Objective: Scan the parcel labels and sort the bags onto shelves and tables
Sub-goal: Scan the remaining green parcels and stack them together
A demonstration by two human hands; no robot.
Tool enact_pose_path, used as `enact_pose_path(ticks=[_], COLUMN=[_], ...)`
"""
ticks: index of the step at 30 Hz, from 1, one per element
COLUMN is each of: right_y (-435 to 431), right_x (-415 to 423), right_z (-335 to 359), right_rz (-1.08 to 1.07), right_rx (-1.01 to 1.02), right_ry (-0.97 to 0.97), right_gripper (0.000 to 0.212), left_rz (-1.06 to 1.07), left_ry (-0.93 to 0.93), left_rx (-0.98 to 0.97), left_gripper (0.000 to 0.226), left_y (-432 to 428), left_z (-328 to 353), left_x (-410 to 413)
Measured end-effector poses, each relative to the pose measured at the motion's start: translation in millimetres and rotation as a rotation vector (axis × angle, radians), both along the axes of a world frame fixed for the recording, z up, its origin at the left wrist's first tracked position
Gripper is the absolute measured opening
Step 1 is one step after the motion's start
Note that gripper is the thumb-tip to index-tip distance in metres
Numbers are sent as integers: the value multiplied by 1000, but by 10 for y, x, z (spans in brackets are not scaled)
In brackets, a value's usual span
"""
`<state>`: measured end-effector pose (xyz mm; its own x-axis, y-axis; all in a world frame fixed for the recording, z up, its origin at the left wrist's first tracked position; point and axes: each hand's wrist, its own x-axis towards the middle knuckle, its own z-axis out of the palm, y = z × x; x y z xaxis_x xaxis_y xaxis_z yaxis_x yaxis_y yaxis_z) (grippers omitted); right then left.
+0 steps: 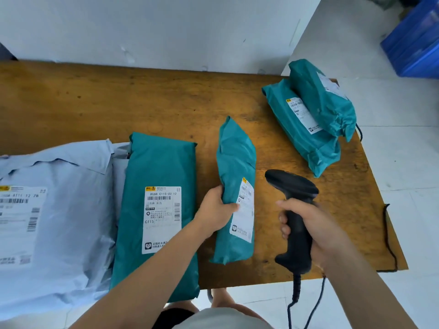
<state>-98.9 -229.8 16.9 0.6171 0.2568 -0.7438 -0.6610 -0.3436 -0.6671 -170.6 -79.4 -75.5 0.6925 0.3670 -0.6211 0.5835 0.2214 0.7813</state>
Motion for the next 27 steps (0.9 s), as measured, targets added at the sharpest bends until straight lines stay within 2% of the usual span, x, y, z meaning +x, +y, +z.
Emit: enact_pose_path(ticks=[4,6,8,10,12,15,17,20,23,27], right_y=[-55,-43,23,125,213,280,290,270,179,-33], right_x=[77,89,77,42,-1,-30,-26,-11,-2,63], right_z=[103,126,123,102,81,78,102,156,211,295], right_rz=[24,52,93,130,160,235,254,220,169,75], right_rx=[67,100,114,104,95,102,91,86,82,82], right_ry=[-107,-119,-109,-83,-49,-59,-87,-93,-90,-106], right_gripper=[18,18,18,17,16,18,19,17,16,18], left_rz=[200,262,326,357,234,39,2,-90,-193,-248], left_ry=[-145,-175,-78,98,323,495,501,423,371,233], left_rx=[-159,-132,-45,104,394,734,871,1157,1130,1279], left_gripper=[23,28,27,23,27,74,81,70,62,58], left_y=[378,589,733,786,731,546,441,396,394,370], left_z=[587,781,786,665,499,377,421,397,411,600], left_x=[-474,-805,-1081,-1285,-1427,-1447,-1324,-1057,-752,-245])
